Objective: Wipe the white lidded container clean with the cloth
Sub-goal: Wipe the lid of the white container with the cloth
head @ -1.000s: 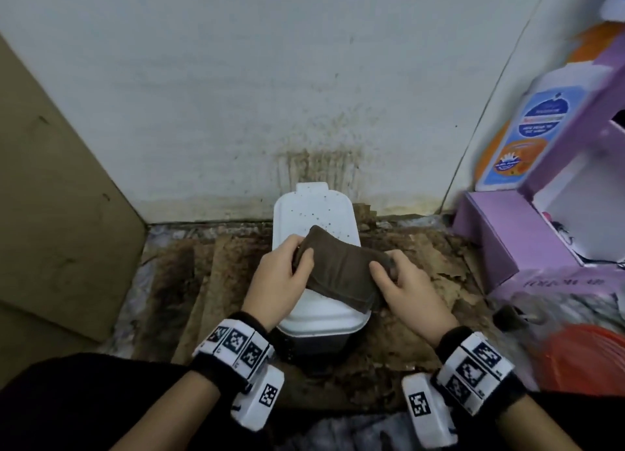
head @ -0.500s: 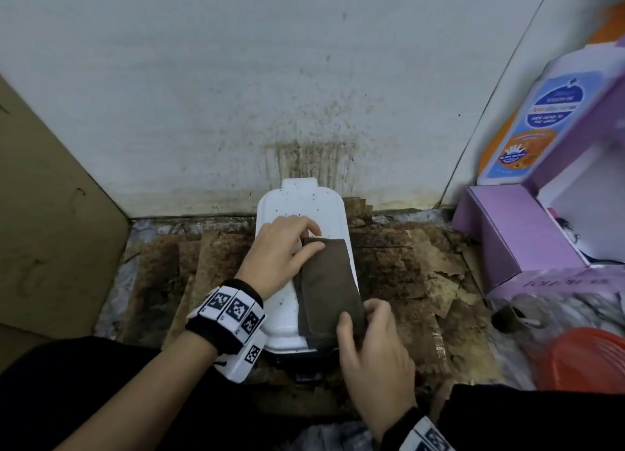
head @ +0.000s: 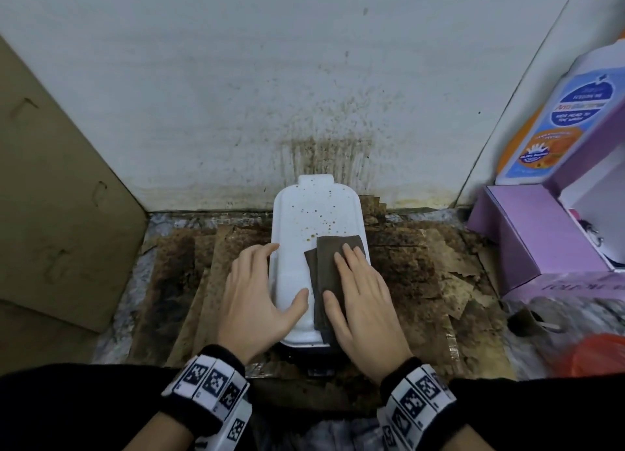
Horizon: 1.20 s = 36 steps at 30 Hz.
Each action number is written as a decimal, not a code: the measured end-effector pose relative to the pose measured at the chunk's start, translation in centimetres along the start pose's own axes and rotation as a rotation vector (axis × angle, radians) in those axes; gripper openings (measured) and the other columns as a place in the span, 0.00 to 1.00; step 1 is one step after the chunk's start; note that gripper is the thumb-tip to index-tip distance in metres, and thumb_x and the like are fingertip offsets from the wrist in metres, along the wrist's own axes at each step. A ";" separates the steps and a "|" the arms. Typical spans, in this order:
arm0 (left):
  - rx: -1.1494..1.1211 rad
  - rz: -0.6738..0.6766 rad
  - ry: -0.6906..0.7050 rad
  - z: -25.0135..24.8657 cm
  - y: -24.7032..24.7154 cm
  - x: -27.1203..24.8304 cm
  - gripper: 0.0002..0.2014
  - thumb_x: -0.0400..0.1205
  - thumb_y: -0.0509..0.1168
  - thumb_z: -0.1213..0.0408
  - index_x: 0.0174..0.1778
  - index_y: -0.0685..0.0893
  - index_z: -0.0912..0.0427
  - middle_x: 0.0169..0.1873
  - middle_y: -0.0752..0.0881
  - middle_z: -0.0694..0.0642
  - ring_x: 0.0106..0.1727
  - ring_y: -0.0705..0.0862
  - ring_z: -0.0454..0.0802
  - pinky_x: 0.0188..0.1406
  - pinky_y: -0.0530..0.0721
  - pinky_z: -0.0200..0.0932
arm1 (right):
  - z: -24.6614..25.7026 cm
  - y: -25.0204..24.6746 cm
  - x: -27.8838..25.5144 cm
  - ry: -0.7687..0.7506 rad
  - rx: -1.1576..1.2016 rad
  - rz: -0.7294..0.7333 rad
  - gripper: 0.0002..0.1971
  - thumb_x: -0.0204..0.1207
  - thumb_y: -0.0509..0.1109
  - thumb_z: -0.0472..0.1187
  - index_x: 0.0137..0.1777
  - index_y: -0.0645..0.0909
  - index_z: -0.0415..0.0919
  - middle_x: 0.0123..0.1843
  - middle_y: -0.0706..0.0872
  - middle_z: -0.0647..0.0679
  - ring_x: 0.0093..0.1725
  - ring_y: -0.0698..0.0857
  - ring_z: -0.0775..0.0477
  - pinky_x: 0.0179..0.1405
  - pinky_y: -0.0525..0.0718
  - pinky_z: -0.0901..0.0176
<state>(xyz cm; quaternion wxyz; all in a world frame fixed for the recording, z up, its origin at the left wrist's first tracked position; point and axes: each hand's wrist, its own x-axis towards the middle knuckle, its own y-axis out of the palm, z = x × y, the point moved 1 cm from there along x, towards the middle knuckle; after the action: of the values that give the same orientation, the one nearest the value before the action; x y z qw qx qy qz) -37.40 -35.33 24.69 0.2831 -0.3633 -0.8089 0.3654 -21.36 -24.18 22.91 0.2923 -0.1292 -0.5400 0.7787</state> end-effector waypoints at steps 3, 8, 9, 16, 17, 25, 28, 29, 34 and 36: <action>-0.003 0.036 -0.019 0.1 0.9 -1.4 0.43 0.70 0.66 0.34 0.78 0.67 0.52 0.70 0.70 0.48 0.72 0.71 0.48 0.70 0.74 0.49 | 0.1 0.2 0.2 0.001 -0.065 -0.006 0.32 0.90 0.44 0.56 0.89 0.53 0.40 0.92 0.48 0.46 0.90 0.42 0.51 0.89 0.50 0.47; -0.144 0.158 -0.006 1.2 2.5 -3.1 0.55 0.70 0.68 0.28 0.85 0.52 0.54 0.79 0.56 0.49 0.83 0.58 0.49 0.80 0.65 0.49 | -0.4 0.2 1.5 -0.014 -0.066 0.024 0.33 0.89 0.43 0.56 0.90 0.50 0.41 0.92 0.45 0.45 0.90 0.39 0.50 0.90 0.46 0.47; -0.161 0.174 0.002 1.4 2.7 -3.2 0.57 0.69 0.68 0.28 0.85 0.49 0.54 0.80 0.54 0.48 0.84 0.56 0.49 0.80 0.64 0.50 | -0.6 0.1 1.9 -0.019 -0.063 0.026 0.33 0.89 0.44 0.55 0.90 0.49 0.41 0.92 0.45 0.45 0.90 0.40 0.50 0.90 0.46 0.47; -0.169 0.191 0.016 2.3 2.8 -3.2 0.62 0.68 0.67 0.24 0.87 0.48 0.57 0.83 0.50 0.44 0.85 0.53 0.45 0.84 0.62 0.51 | -1.1 -0.3 3.7 -0.024 -0.033 0.058 0.32 0.90 0.46 0.55 0.90 0.45 0.43 0.92 0.41 0.47 0.90 0.38 0.51 0.89 0.44 0.46; -0.159 0.194 0.020 2.2 2.9 -3.2 0.62 0.68 0.66 0.24 0.88 0.47 0.57 0.83 0.49 0.44 0.86 0.53 0.45 0.84 0.62 0.50 | -1.1 -0.3 3.5 -0.023 -0.028 0.053 0.32 0.90 0.46 0.54 0.90 0.46 0.44 0.92 0.42 0.47 0.90 0.38 0.51 0.89 0.44 0.46; -0.155 0.184 0.006 2.3 2.8 -3.1 0.62 0.66 0.69 0.24 0.88 0.49 0.56 0.83 0.52 0.43 0.85 0.54 0.43 0.83 0.63 0.47 | -1.2 0.4 2.9 -0.009 -0.003 0.016 0.33 0.88 0.43 0.57 0.90 0.47 0.45 0.92 0.42 0.49 0.89 0.37 0.54 0.89 0.42 0.48; -0.184 0.174 0.002 2.4 2.8 -3.0 0.62 0.65 0.73 0.28 0.87 0.50 0.55 0.82 0.52 0.43 0.84 0.55 0.41 0.82 0.62 0.44 | -1.3 0.6 2.8 -0.007 -0.017 0.006 0.34 0.88 0.42 0.57 0.90 0.47 0.44 0.92 0.42 0.49 0.89 0.37 0.54 0.89 0.40 0.50; -0.197 0.169 0.002 2.4 2.8 -3.0 0.62 0.65 0.74 0.28 0.87 0.51 0.55 0.82 0.53 0.43 0.84 0.55 0.41 0.81 0.62 0.44 | -1.2 0.6 2.7 -0.007 -0.016 -0.001 0.34 0.88 0.42 0.57 0.90 0.47 0.44 0.92 0.42 0.48 0.89 0.37 0.54 0.89 0.38 0.52; -0.257 0.156 0.006 2.3 3.1 -3.0 0.61 0.65 0.77 0.32 0.87 0.52 0.53 0.81 0.54 0.42 0.84 0.55 0.40 0.81 0.62 0.44 | -0.5 1.2 0.6 0.017 0.052 -0.089 0.32 0.89 0.46 0.54 0.90 0.52 0.41 0.92 0.47 0.46 0.90 0.40 0.52 0.89 0.41 0.52; -0.278 0.157 -0.001 2.5 3.0 -3.0 0.61 0.65 0.78 0.33 0.87 0.52 0.53 0.81 0.54 0.42 0.84 0.56 0.41 0.81 0.64 0.45 | -0.1 1.7 -0.6 0.035 0.057 -0.122 0.31 0.89 0.47 0.53 0.89 0.54 0.41 0.92 0.49 0.45 0.90 0.43 0.50 0.90 0.46 0.49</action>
<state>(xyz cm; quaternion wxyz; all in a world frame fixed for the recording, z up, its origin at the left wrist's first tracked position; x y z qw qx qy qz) -36.31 -37.27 20.26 0.2003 -0.4611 -0.8209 0.2710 -21.35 -24.92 21.28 0.3522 -0.1014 -0.5193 0.7720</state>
